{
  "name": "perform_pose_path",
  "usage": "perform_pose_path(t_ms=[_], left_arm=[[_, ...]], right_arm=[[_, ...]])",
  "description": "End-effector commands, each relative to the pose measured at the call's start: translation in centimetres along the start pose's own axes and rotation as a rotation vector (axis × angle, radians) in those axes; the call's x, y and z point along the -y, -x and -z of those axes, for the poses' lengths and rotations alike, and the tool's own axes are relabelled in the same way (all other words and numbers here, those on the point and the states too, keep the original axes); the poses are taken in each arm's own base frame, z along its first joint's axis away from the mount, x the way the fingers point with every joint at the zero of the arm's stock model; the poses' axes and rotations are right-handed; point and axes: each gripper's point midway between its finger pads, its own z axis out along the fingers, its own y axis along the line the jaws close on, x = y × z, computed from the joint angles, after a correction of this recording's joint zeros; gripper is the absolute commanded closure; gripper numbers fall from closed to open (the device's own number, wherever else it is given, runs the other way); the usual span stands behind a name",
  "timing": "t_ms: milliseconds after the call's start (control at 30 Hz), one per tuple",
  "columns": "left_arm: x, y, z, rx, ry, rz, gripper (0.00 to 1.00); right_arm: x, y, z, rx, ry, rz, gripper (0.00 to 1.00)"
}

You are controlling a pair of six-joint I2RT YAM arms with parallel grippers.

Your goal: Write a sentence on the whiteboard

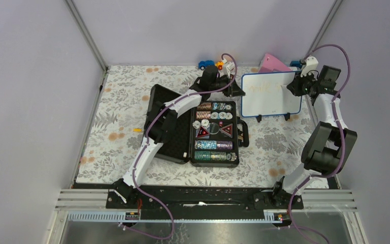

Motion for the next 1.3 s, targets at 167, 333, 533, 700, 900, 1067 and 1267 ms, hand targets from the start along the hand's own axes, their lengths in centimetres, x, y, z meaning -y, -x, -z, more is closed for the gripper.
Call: perform_pose_path(t_ms=[167,333,533,700,900,1067,1267], left_arm=[[-0.7,-0.3,-0.5,0.011,0.014,-0.030,1.00],[-0.8,-0.2,-0.5,0.013,0.016,-0.030,1.00],[-0.7,-0.3,-0.5,0.012,0.015,-0.029,1.00],[-0.7,-0.2,-0.5,0.014,0.015,-0.030,1.00],[-0.9,-0.3,-0.5,0.012,0.018,-0.029,1.00],[-0.8,-0.2,-0.5,0.014,0.016,-0.028,1.00],[-0.6,-0.1,-0.5,0.016,0.014,-0.027,1.00]], right_arm=[[2.2,2.4,0.3,0.047,-0.067,0.044,1.00],[1.8,1.5,0.2,0.034,-0.056,0.042,1.00],[1.4,0.2,0.2,0.010,-0.049,0.038,1.00],[1.1,-0.5,0.3,-0.002,-0.047,0.039,1.00],[0.2,-1.2,1.1,-0.012,-0.035,0.045,1.00],[-0.6,-0.7,2.0,0.002,-0.023,0.052,1.00],[0.3,2.1,3.2,0.064,-0.043,0.047,1.00]])
